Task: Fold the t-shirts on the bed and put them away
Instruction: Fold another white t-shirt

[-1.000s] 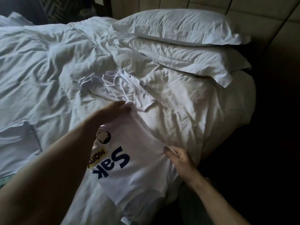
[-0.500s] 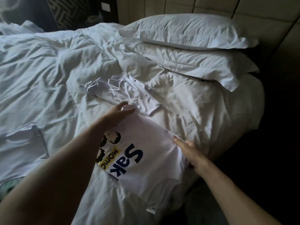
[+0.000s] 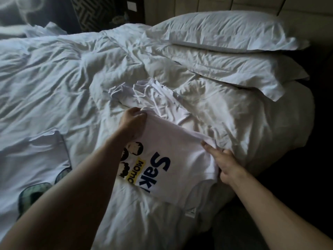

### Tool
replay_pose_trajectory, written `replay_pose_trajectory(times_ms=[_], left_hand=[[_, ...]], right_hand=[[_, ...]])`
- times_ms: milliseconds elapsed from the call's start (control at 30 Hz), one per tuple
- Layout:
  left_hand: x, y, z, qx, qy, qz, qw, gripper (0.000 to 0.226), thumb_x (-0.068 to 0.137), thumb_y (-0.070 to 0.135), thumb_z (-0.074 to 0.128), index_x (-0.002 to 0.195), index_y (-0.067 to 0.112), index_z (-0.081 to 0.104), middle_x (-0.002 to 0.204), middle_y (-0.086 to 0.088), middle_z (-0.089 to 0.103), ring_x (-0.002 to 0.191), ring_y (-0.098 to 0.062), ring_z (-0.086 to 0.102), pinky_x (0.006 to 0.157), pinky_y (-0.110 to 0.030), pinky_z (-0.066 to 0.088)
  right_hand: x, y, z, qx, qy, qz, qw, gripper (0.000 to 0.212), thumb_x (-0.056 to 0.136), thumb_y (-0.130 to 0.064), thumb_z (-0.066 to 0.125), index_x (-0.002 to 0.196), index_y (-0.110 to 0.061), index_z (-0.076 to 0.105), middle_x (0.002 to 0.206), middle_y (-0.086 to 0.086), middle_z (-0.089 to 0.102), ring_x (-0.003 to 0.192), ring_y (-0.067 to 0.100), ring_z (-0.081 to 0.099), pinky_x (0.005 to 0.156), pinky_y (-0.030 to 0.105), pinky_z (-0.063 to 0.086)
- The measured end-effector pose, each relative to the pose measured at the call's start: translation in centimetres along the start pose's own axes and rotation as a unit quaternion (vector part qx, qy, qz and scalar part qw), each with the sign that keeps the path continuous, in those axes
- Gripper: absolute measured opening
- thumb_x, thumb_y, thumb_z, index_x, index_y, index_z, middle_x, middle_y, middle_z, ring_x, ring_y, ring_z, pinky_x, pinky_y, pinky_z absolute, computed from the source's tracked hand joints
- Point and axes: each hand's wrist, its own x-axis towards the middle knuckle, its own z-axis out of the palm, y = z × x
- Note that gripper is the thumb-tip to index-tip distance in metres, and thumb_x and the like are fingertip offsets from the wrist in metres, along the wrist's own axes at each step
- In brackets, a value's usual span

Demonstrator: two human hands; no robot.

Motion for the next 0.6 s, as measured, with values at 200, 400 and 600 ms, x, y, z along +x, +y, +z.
replay_pose_trajectory(times_ms=[200, 400, 600], left_hand=[[-1.8, 1.1, -1.9, 0.011, -0.014, 0.014, 1.0, 0.015, 0.08, 0.012, 0.072, 0.088, 0.025, 0.072, 0.082, -0.002, 0.069, 0.079, -0.018, 0.062, 0.07, -0.026, 0.048], [-3.1, 2.8, -4.3, 0.002, 0.053, 0.01, 0.999, 0.024, 0.061, 0.033, 0.072, 0.084, 0.033, 0.074, 0.09, -0.002, 0.074, 0.078, -0.017, 0.065, 0.071, -0.03, 0.053], [-6.2, 3.4, -7.7, 0.013, 0.084, 0.065, 0.994, 0.028, 0.071, 0.04, 0.063, 0.097, 0.042, 0.072, 0.099, 0.0, 0.074, 0.086, -0.016, 0.068, 0.077, -0.035, 0.058]], right_hand=[[-1.4, 0.3, 0.1, -0.061, 0.019, -0.074, 0.995, 0.023, 0.086, -0.007, 0.072, 0.102, -0.019, 0.062, 0.094, 0.005, 0.067, 0.083, 0.02, 0.064, 0.082, 0.033, 0.052], [-1.5, -2.0, 0.7, 0.004, -0.036, -0.107, 0.994, 0.023, 0.088, 0.0, 0.066, 0.108, -0.012, 0.066, 0.091, 0.008, 0.07, 0.082, 0.024, 0.066, 0.073, 0.032, 0.056], [-2.7, -4.2, 2.1, -0.033, -0.066, -0.205, 0.976, 0.023, 0.091, -0.01, 0.068, 0.112, -0.019, 0.065, 0.117, 0.0, 0.065, 0.114, 0.024, 0.062, 0.094, 0.033, 0.049]])
